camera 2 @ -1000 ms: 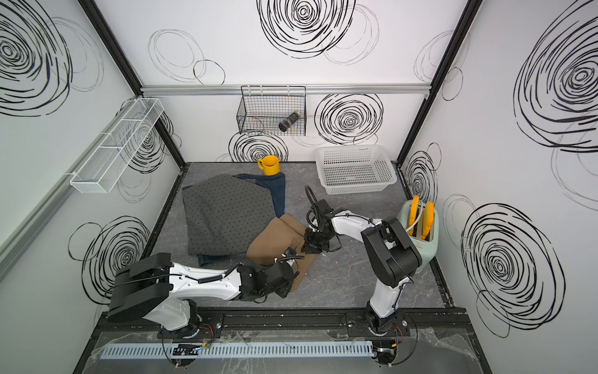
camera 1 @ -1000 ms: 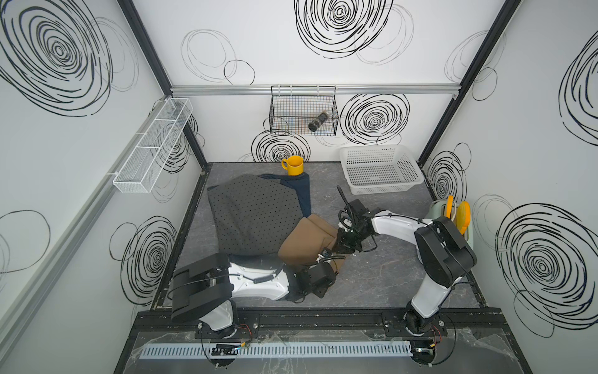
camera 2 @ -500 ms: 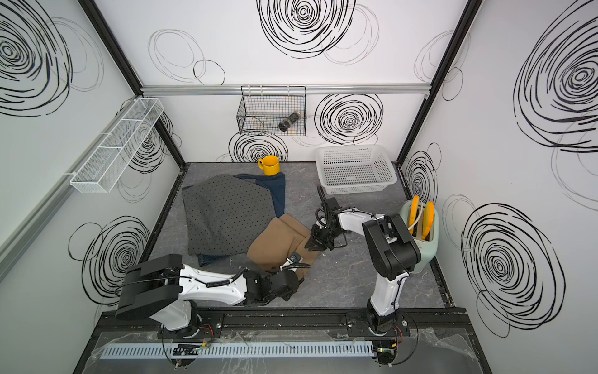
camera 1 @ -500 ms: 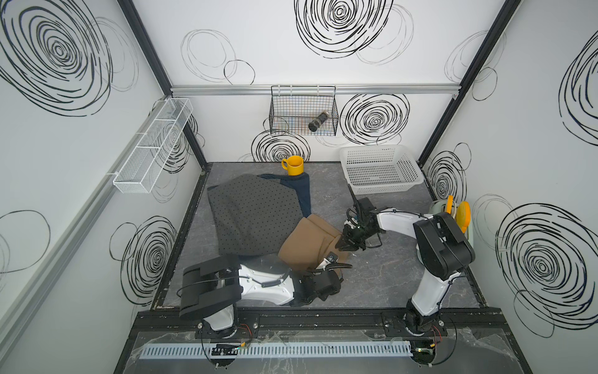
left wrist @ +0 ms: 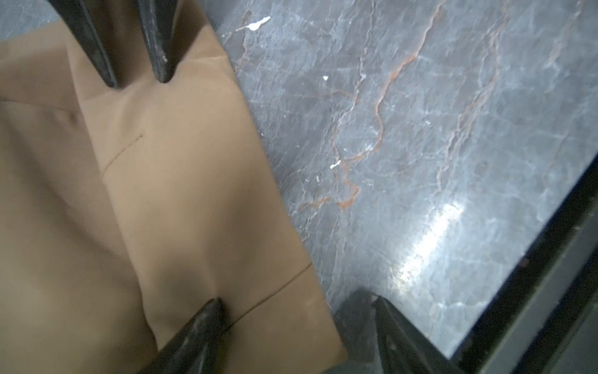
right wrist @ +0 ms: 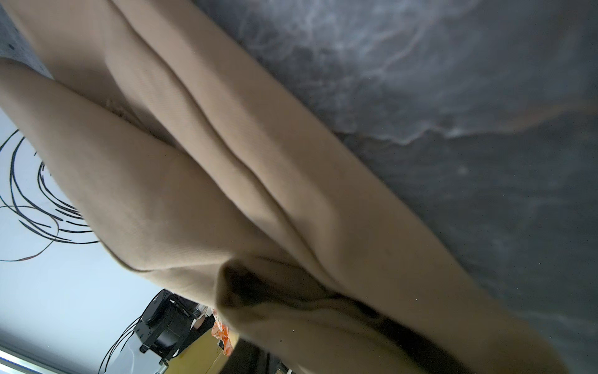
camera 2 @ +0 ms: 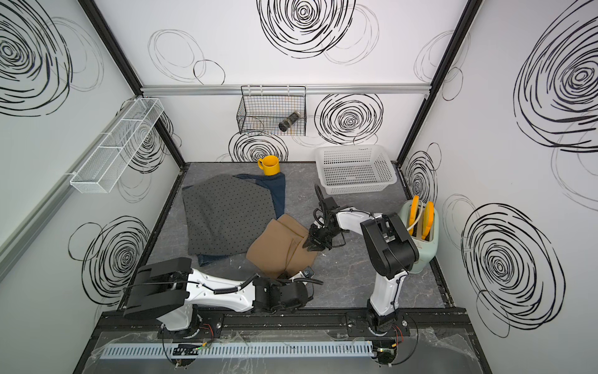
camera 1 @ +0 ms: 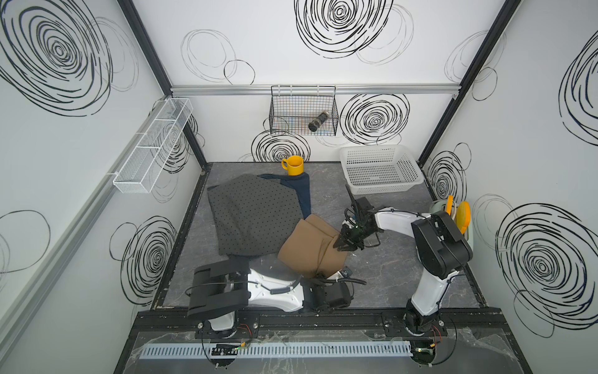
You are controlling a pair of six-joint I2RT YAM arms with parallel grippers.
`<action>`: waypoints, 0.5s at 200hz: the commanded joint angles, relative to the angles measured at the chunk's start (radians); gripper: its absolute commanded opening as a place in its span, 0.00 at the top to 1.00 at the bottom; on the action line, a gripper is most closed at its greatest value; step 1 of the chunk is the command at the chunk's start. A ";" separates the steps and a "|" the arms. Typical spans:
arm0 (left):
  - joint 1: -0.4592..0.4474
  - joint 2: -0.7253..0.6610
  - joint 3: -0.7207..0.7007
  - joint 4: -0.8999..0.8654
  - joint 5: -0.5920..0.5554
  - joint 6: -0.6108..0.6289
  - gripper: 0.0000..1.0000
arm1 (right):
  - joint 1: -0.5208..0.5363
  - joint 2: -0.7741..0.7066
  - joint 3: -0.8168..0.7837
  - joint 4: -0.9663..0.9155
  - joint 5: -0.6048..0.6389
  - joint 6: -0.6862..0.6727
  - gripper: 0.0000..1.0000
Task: Roll up the skirts
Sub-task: Roll the skirt at the center of the board.
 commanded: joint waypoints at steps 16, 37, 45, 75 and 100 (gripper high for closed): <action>-0.035 0.072 0.031 -0.141 -0.053 0.031 0.22 | 0.012 0.021 0.008 0.008 0.080 -0.018 0.73; -0.040 0.086 0.018 -0.149 -0.100 0.018 0.36 | 0.014 0.012 0.003 0.015 0.082 -0.022 0.72; -0.041 0.092 0.016 -0.151 -0.128 0.014 0.46 | 0.014 0.010 0.000 0.018 0.083 -0.019 0.72; -0.043 0.102 0.016 -0.145 -0.208 0.003 0.75 | 0.018 0.008 0.002 0.014 0.086 -0.023 0.71; -0.045 0.078 0.001 -0.100 -0.233 -0.011 0.90 | 0.019 0.005 0.004 0.013 0.088 -0.026 0.70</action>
